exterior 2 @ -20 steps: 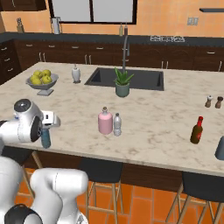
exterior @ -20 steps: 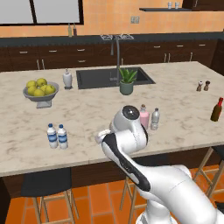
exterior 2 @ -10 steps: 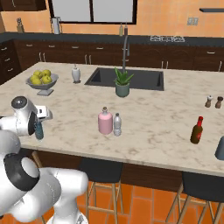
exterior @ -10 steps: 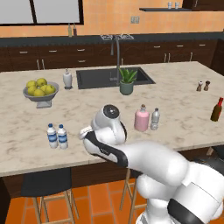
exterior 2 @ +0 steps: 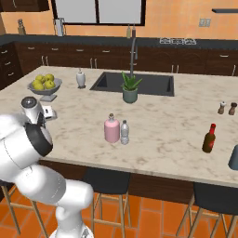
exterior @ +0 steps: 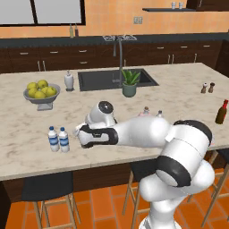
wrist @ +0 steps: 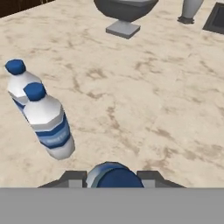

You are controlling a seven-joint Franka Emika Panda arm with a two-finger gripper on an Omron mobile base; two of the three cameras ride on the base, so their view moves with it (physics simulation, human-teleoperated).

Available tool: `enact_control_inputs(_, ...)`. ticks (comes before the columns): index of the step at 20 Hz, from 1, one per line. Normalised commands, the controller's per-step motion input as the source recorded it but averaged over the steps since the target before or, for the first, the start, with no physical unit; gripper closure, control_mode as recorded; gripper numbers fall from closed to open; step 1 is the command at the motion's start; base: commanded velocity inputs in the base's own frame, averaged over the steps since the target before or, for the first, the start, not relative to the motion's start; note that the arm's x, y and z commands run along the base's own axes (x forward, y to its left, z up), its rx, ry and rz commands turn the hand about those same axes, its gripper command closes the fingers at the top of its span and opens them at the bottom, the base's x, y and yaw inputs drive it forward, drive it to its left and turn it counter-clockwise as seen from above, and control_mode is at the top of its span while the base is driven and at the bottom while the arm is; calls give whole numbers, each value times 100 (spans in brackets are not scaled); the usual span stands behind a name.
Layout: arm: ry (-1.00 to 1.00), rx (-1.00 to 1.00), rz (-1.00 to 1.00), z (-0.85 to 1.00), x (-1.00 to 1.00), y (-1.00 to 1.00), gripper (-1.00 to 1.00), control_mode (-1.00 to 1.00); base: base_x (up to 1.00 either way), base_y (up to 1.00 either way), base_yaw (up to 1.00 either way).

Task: Move the plastic bottles in the middle to the plastics group, and the glass bottles in the middle to the glass group.

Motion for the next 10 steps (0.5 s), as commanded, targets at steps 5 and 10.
enact_control_inputs(5, 0, -1, 0, -19, 21, 36, 100, -100, 0, 0, 0)
enact_control_inputs(10, -4, 0, 0, -22, 8, 25, 100, -100, 0, 0, 0)
